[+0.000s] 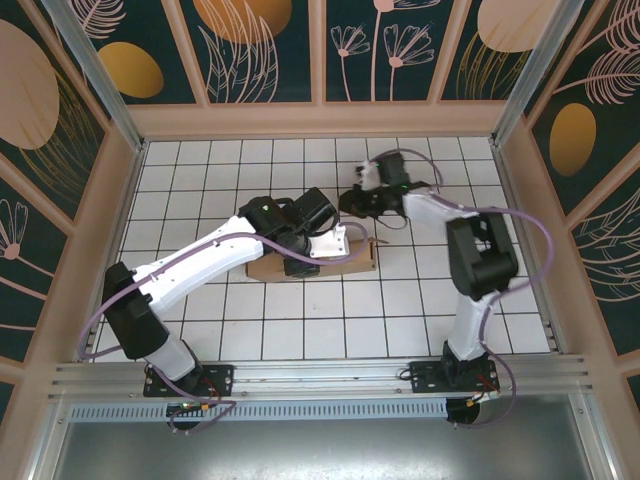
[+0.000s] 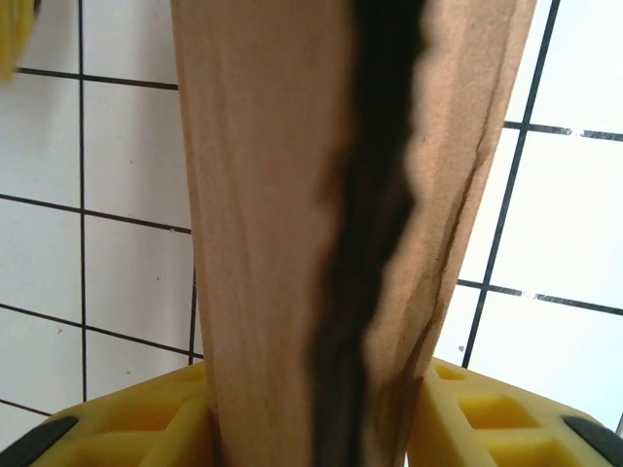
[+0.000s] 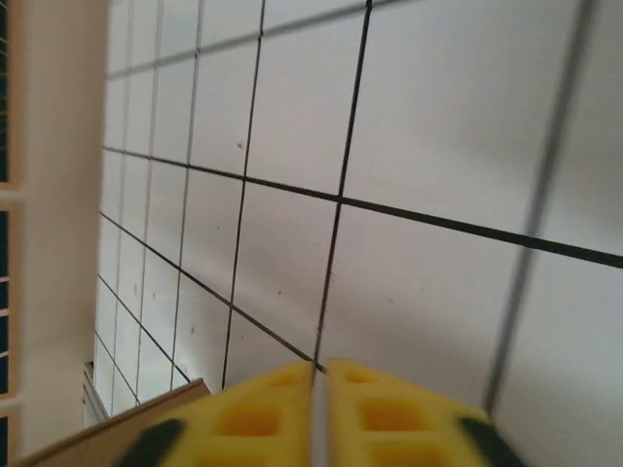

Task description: Fold the paper box

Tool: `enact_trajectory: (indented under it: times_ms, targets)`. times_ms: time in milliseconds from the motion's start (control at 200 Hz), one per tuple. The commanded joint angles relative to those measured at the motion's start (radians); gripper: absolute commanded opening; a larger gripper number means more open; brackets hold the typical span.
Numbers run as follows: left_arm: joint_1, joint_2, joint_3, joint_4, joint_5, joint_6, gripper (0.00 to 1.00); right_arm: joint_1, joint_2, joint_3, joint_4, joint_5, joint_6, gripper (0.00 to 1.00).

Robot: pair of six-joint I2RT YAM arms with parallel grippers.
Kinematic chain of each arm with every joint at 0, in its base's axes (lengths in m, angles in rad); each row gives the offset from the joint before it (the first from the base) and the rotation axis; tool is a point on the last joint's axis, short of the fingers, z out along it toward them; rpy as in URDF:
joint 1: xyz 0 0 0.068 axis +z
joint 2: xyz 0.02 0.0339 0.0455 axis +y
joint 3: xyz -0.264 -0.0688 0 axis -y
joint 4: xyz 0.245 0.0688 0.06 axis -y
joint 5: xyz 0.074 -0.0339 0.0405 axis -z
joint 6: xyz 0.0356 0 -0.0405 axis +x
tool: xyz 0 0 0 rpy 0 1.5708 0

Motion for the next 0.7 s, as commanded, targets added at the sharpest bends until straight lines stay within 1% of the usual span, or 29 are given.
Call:
enact_trajectory:
  times_ms: [0, 115, 230, 280, 320, 405, 560, 591, 696]
  targets:
    - [-0.002, 0.016, 0.016, -0.013, 0.02, 0.012, 0.45, 0.078, 0.085, 0.106, -0.167, -0.069, -0.181, 0.0]
    - [-0.002, 0.027, 0.026, -0.011, 0.016, 0.016, 0.45, 0.082, 0.126, 0.063, -0.085, -0.214, -0.156, 0.0]
    - [-0.002, 0.042, 0.031, -0.006, 0.006, 0.02, 0.47, 0.114, 0.185, 0.09, -0.15, -0.284, -0.236, 0.0]
    - [-0.002, 0.051, 0.03, -0.002, -0.01, 0.02, 0.47, 0.13, 0.209, 0.112, -0.212, -0.263, -0.285, 0.0]
    - [-0.002, 0.057, 0.027, 0.001, -0.029, 0.019, 0.48, 0.161, 0.229, 0.129, -0.248, -0.242, -0.309, 0.0]
    - [-0.002, 0.073, 0.023, 0.009, -0.055, 0.024, 0.49, 0.183, 0.261, 0.135, -0.271, -0.236, -0.32, 0.0]
    - [-0.002, 0.081, 0.019, 0.046, -0.119, 0.039, 0.54, 0.188, 0.274, 0.094, -0.211, -0.237, -0.282, 0.0]
    - [-0.001, 0.115, 0.019, 0.052, -0.141, 0.04, 0.54, 0.189, 0.274, 0.086, -0.202, -0.24, -0.278, 0.0]
    - [-0.001, 0.131, 0.008, 0.076, -0.175, 0.047, 0.56, 0.19, 0.278, 0.066, -0.185, -0.251, -0.274, 0.0]
